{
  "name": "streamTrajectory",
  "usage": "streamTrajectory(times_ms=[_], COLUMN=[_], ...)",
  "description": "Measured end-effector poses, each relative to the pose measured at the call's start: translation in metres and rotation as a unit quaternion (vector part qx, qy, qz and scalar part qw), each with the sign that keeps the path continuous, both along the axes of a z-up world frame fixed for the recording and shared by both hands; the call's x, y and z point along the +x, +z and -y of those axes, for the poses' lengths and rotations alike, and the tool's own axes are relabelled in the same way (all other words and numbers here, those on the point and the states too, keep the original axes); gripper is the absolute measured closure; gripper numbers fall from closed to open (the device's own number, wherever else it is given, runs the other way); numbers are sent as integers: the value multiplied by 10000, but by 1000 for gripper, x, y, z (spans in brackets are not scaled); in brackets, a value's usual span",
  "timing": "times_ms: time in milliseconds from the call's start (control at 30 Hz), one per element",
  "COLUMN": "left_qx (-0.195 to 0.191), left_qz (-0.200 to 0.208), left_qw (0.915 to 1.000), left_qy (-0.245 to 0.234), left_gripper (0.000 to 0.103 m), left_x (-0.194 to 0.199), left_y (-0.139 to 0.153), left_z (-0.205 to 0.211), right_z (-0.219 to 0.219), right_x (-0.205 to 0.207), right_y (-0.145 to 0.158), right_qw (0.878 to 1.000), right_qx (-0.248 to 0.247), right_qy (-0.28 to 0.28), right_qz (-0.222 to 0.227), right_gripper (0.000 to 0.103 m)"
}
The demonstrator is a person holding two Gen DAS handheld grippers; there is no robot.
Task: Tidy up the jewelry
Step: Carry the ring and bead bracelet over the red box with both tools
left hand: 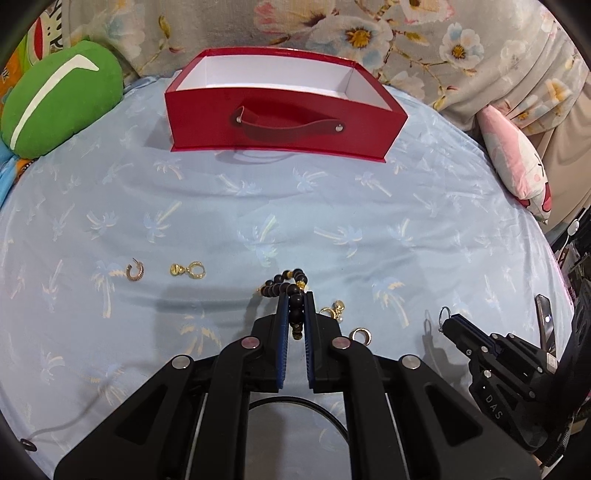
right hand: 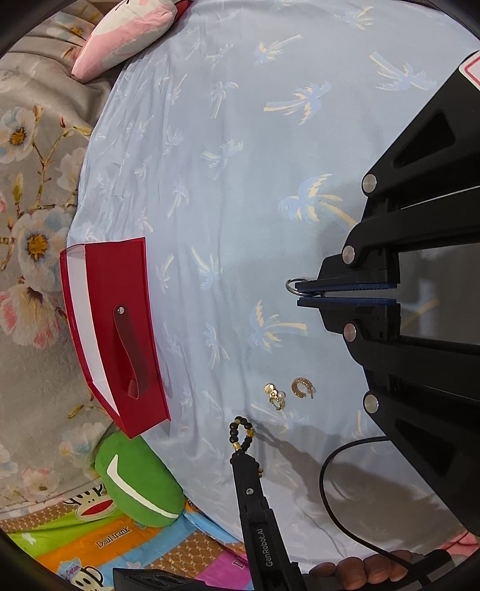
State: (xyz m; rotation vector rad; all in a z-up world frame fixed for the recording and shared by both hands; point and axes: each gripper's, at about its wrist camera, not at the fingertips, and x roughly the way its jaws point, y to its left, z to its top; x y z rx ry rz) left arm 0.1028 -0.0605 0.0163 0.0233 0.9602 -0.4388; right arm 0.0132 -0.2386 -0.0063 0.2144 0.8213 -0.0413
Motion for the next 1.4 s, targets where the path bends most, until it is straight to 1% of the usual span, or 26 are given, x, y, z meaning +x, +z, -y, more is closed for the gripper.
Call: streamTrajectory(times_ms=[200, 333, 467, 633, 733, 833, 933, 1033, 1133, 1200, 1300, 1400], left_qx=[-93, -146, -261, -273, -240, -181, -165, -69, -19, -2, -18, 70], left_qz=[172, 405, 639, 1064, 1336, 1578, 1779, 2006, 2081, 2035, 1894, 1750], left_qw=[9998, 9991, 9976, 9939, 9907, 9871, 9835, 9790, 9773, 9781, 9809, 9833], left_qy=[23, 53, 51, 53, 99, 189, 267, 354, 397, 433, 446, 499], left_gripper=[96, 96, 96, 96, 96, 96, 96, 96, 96, 96, 96, 96], left_x=[1, 4, 13, 30, 50, 73, 99, 128, 156, 178, 210, 242], left_y=[18, 38, 65, 101, 125, 143, 163, 179, 186, 185, 177, 166], left_z=[-5, -7, -11, -10, -7, -5, -2, 3, 8, 12, 18, 24], right_z=[-1, -2, -2, -2, 0, 7, 12, 14, 17, 20, 28, 35], right_x=[0, 6, 18, 45, 68, 101, 133, 167, 205, 226, 261, 295], right_y=[23, 43, 70, 107, 128, 147, 161, 171, 177, 177, 172, 163], right_qw=[9996, 9988, 9967, 9918, 9883, 9861, 9840, 9823, 9814, 9818, 9845, 9878], right_qx=[-11, -44, -93, -249, -367, -346, -404, -519, -634, -665, -590, -515], right_qy=[52, 106, 191, 336, 380, 394, 425, 447, 421, 377, 294, 228], right_qz=[267, 483, 788, 1211, 1433, 1577, 1685, 1744, 1764, 1740, 1625, 1454], right_gripper=[101, 101, 101, 101, 101, 101, 101, 101, 101, 101, 101, 101])
